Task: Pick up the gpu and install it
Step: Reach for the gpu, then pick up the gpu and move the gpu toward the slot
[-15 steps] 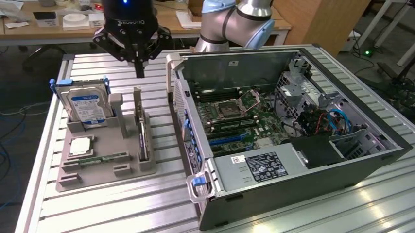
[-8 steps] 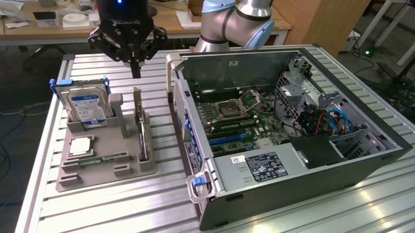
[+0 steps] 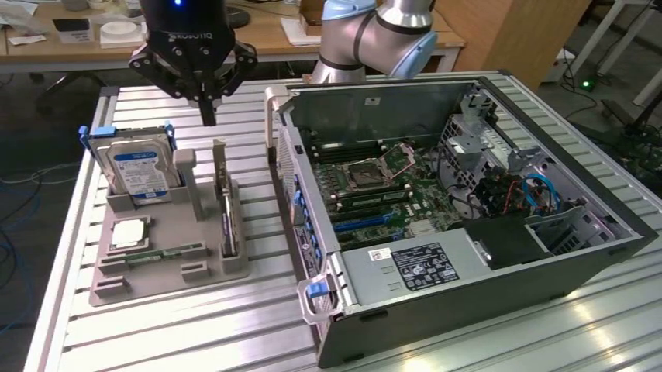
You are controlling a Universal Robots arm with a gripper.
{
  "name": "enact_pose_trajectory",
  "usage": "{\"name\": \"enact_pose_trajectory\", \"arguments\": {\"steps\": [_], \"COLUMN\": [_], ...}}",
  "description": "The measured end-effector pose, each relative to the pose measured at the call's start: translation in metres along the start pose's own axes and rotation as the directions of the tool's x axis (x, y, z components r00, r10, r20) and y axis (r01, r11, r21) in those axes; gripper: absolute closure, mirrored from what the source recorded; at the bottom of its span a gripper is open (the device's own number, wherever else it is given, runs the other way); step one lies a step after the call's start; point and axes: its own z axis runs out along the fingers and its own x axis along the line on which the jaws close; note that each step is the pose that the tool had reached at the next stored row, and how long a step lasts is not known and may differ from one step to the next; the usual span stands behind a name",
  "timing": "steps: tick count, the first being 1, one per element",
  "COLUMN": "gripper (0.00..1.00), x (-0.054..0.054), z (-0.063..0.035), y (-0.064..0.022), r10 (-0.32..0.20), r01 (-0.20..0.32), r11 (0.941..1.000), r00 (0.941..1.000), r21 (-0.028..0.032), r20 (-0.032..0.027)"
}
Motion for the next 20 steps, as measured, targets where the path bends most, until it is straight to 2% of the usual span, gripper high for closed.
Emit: {"name": "enact_pose_trajectory", "arguments": {"steps": [7, 20], "gripper": [0.90, 0.90], "x": [0.0088, 0.0094], "z": [-0.0002, -0.0003], "y": [-0.0007, -0.0007], "r10": [0.000, 0.000], "r01": [0.000, 0.000], "r11": [1.0000, 1.0000], "r00": [1.0000, 1.0000], "r21": [0.0000, 0.0000], "r20": [0.0000, 0.0000]}}
